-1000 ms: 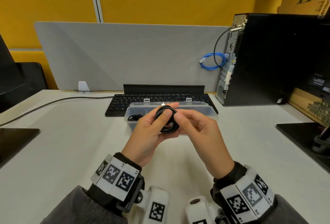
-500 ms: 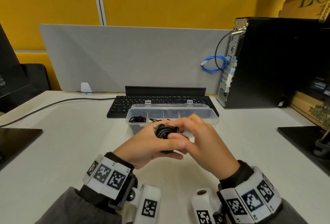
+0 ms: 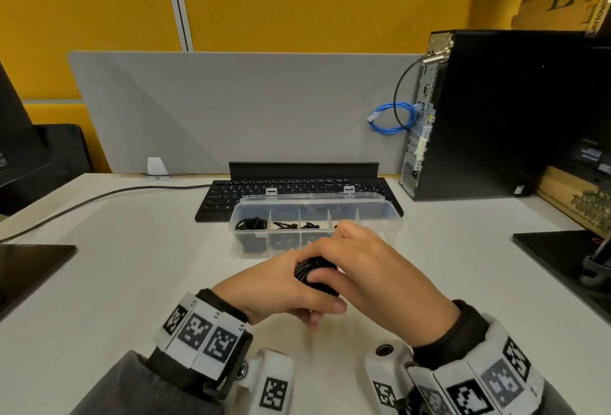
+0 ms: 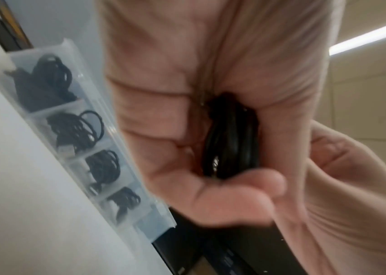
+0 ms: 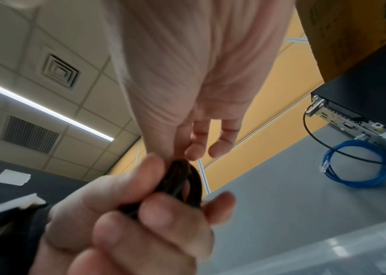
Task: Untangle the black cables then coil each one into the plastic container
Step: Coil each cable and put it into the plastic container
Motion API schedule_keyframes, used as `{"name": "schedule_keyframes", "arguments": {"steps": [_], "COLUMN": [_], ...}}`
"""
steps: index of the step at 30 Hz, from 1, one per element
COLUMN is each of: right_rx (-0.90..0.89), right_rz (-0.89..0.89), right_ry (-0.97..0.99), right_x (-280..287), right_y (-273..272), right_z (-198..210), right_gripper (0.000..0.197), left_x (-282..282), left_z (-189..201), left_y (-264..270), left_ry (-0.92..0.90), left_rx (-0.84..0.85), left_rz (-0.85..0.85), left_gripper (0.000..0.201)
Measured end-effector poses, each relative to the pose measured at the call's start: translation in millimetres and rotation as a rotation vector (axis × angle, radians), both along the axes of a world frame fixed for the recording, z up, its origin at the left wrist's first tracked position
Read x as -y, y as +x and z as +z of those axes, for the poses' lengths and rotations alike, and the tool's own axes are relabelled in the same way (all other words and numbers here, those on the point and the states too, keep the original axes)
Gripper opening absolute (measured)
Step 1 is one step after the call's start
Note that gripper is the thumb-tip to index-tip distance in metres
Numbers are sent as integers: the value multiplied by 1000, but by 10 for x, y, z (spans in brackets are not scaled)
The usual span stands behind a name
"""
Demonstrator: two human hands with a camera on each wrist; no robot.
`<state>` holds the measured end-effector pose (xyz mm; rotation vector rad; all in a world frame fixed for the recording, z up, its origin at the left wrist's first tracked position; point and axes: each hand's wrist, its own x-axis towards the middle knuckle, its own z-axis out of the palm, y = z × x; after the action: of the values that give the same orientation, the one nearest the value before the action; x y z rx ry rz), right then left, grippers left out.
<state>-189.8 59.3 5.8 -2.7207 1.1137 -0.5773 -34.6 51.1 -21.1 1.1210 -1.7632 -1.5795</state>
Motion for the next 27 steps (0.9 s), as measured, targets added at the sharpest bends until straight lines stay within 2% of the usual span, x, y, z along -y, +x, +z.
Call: {"name": "schedule_keyframes", "arguments": {"steps": [2,7,10,13,16,19,21,24,25,27], "right_rx": [85,263,272,264,288,310,218,-119,-215,-375], "right_rz": [-25,5,64,103,33,-166,-302,-452,-471,-436], "right_ry": [50,41,56,65,98,26,2,57,86,146], "right_x": [-6,78,145,213,401,783,1083,1462,1547,1652], "right_y": [-31,-94,-160,-263,-421,-590,-651,-645,-620,-568], "right_z": [30,-105,-152,-60,101,199,155,-50,-107,-199], "right_gripper": [24,23,25,22,18,20,22,24,24,24], "left_x": [-1,12,21,80,271,567,733,900,925,944], "left_z": [-3,-54,-71,-48,11,55,71,4,-25,-85], "left_y": [-59,-182,-244,-370,-506,-498,-425,-352,-341,-329], "left_ry": [6,-62,-65,-55,-120,-212,-279,-400,-417,-402], "left_rx": [-67,-112,-145,-132,-102,-73,28,360,448,514], "left_rz": [36,185,241,223,247,267,288,281,269,266], "left_gripper": [19,18,15,13,14,29,32,33,30,25]}}
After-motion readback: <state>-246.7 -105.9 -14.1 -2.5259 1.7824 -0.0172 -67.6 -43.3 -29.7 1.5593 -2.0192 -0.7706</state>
